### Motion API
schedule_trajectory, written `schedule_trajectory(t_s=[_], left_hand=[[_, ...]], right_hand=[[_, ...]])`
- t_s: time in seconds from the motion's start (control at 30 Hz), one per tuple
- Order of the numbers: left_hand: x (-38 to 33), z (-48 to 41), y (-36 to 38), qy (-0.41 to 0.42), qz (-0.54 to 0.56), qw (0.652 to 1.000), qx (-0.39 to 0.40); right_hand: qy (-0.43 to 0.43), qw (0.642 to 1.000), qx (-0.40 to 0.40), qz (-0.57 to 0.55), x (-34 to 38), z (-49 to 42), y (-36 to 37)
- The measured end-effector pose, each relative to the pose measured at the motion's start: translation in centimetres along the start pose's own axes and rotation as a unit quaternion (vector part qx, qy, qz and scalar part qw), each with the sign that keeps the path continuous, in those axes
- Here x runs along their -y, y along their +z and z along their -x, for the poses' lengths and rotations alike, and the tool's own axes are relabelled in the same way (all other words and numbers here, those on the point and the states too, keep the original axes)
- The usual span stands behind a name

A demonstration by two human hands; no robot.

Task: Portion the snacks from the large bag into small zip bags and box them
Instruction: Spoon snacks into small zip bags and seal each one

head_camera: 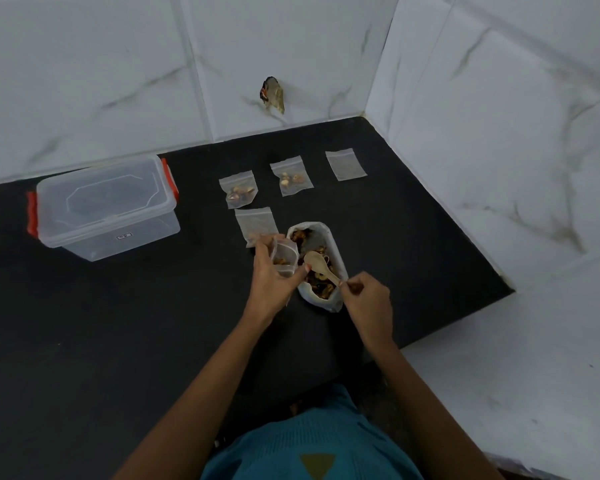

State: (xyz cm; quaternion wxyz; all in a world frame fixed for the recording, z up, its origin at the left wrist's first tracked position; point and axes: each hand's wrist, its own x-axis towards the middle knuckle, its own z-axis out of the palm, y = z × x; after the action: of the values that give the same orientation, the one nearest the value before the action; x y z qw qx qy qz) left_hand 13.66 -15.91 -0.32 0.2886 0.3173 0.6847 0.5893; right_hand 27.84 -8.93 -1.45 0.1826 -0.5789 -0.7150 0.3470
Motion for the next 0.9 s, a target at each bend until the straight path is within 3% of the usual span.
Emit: schedule_trajectory(t_s=[0.17,0.37,0.5,0.6,0.7,0.9], left_hand=[[-0.3,0.2,0.4,-0.004,0.007,1.0,0.007],[-0.3,0.1,1.0,0.018,0.002,1.0,0.022],[-0.6,-0.1,1.2,0.024,0.024,0.999,0.043],[-0.9,-0.2,1.2,0.023,0.018,0.998,0.052],[-1.3,-0.3,1.1,0.023,-0.032,0.997,0.061],[-3.1,-1.1,-1.3,0.001,0.015,0.989,0.147]], right_hand=[[-0.056,0.998,-0.022,0.008,0.2,0.1,-0.7],[-0.185,0.975,-0.02,-0.119,3.9,0.6,-2.3],[-0.282,0.951,0.041,-0.117,6.6,1.0,-2.9],[-0.289,0.951,0.107,-0.007,7.2,0.9,-2.8],[-0.291,0.947,0.11,0.077,7.0,0.6,-2.8],[-0.272,0.96,0.069,0.026,7.1,-1.3,-4.6]])
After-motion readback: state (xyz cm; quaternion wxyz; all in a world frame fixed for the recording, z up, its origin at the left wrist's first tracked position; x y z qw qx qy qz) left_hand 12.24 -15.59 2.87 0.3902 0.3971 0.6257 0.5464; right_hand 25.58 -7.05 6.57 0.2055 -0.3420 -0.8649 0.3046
